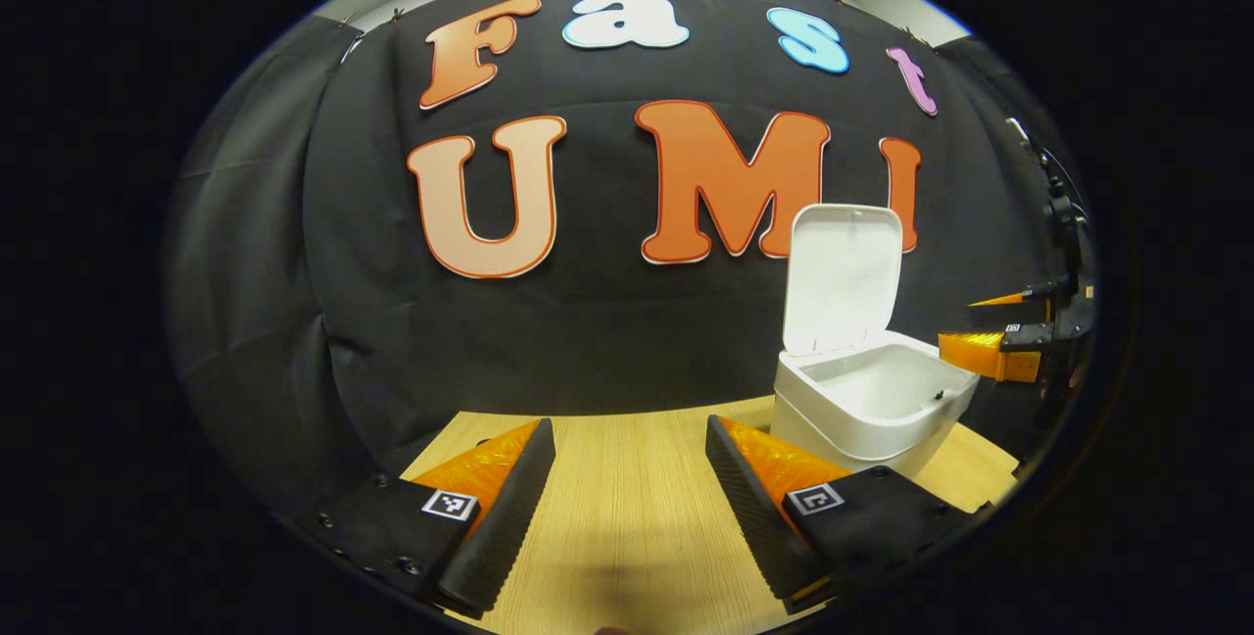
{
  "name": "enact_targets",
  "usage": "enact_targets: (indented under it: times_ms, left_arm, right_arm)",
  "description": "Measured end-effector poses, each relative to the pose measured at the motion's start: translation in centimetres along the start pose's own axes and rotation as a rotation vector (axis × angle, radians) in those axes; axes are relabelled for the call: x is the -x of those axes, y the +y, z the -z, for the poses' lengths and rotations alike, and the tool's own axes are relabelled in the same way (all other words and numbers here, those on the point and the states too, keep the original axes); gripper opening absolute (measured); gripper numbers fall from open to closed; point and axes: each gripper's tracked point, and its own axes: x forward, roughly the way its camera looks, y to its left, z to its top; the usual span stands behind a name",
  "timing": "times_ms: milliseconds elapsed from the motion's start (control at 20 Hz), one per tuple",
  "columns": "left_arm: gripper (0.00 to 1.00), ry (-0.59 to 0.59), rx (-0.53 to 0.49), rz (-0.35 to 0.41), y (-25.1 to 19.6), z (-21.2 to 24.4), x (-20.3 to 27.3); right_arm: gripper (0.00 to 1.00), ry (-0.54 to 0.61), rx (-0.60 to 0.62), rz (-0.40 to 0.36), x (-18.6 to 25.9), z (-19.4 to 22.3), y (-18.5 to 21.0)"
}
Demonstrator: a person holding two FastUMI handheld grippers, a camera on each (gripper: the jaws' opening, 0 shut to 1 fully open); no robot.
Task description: Press the lid of the desktop garbage bin to open it, pick up the crumpled paper on the desktop and throw it into the bin, then pick up the pop can on the desktop and drop it into the bin, and finally close the garbage bin lid.
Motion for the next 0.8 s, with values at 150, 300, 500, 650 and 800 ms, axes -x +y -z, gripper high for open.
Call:
enact_targets:
  times_ms: [150, 300, 500, 650, 800]
  left_arm:
    - [0.99, -0.028, 0.000, 0.008, 0.2, -1.1, 0.0]
    - [0.99, -0.042, -0.001, 0.013, 0.2, -1.3, 0.0]
    - [0.99, -0.037, 0.020, -0.003, 0.6, -1.1, 0.2]
    - [0.99, -0.023, 0.010, -0.018, 1.0, -0.4, 0.3]
    - [0.99, -0.018, 0.002, -0.032, 2.6, 0.8, 1.5]
  right_arm:
    - [0.98, -0.032, 0.005, 0.005, -0.3, -1.4, 0.6]
    - [0.98, -0.056, 0.013, 0.023, -0.8, -3.5, 0.3]
    - [0.98, -0.117, 0.040, 0.038, -2.0, -7.3, -0.2]
    - [0.98, -0.161, 0.081, 0.052, -3.5, -10.0, -0.8]
    - [0.98, -0.201, 0.108, 0.065, -4.7, -12.6, -1.2]
